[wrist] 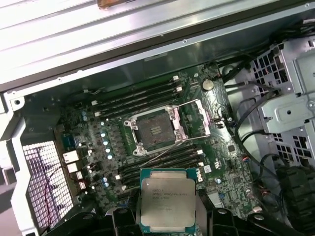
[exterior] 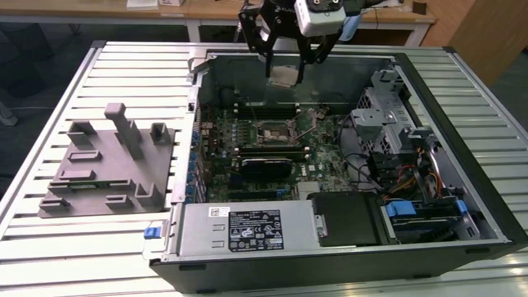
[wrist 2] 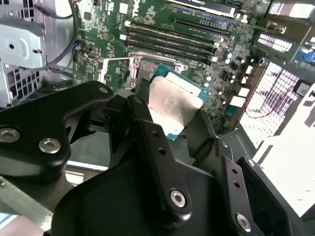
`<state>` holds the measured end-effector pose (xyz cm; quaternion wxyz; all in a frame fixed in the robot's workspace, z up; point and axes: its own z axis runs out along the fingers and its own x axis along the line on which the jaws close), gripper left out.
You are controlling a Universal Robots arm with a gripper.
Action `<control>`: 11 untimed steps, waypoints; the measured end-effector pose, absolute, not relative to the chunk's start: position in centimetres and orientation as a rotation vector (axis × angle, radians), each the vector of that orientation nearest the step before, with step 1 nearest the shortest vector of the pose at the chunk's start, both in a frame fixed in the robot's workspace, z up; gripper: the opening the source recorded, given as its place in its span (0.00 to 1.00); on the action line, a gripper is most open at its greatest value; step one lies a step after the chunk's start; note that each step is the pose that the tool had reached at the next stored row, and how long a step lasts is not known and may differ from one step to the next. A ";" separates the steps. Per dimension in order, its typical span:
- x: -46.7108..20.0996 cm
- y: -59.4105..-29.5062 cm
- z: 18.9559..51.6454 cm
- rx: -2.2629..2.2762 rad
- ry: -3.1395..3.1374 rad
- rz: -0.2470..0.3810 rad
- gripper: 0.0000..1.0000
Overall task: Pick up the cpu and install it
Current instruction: 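Place the cpu into insertion slot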
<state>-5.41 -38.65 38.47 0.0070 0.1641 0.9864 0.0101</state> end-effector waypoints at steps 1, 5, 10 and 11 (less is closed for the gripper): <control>-5.4 -38.6 38.5 0.530 3.082 0.031 0.53; -5.4 -38.6 38.4 0.594 3.070 0.031 0.53; -5.4 -38.6 38.4 0.671 3.054 0.030 0.53; -5.4 -38.6 38.3 0.685 3.050 0.030 0.53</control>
